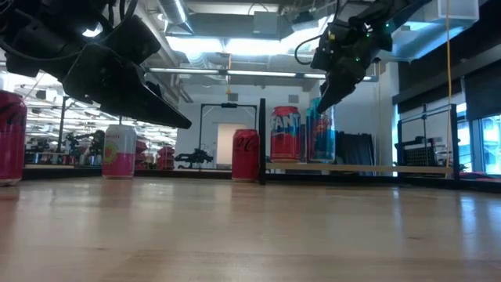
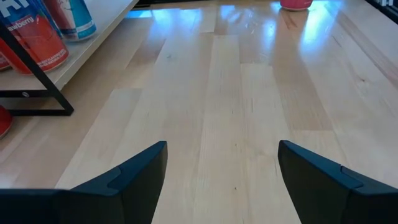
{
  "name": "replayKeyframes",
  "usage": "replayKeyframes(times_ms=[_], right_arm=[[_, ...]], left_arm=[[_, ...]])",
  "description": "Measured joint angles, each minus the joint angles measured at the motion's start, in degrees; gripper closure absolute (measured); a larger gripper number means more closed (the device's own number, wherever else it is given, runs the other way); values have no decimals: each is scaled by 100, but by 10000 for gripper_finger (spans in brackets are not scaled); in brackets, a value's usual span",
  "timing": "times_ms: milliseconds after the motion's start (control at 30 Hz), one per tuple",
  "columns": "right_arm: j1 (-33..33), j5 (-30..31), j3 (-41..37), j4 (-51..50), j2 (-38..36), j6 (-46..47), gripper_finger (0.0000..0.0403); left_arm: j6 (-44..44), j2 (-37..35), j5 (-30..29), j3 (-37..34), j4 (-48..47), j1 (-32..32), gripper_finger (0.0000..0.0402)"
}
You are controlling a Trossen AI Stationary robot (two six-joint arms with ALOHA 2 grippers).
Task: Place canned beverage on shelf
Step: Put the blue soda can on the shelf aligned with the other blue soda can, then put the red soda can on the shelf
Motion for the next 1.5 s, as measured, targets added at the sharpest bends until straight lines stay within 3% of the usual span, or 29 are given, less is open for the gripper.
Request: replayKeyframes(times_ms=[367, 633, 800, 1167, 1333, 1500], right_arm=[[11, 76, 9, 130, 178, 11, 197], [22, 300, 9, 120, 191, 110, 81], [22, 313, 221, -141, 189, 208, 42], [635, 522, 977, -1732, -476, 1066, 38], [1183, 424, 418, -1729, -1143, 1629, 39], [1895, 470, -970, -711, -2047, 2284, 39]], left_arm=[[0, 0, 0, 0, -6, 0, 115], [0, 0, 225, 0, -6, 2, 115], [2, 0, 234, 0, -6, 2, 115], [-4, 0, 234, 0, 78, 2, 115], [-50, 0, 71, 0, 157, 2, 115], [21, 0, -229, 91, 457, 40, 115]])
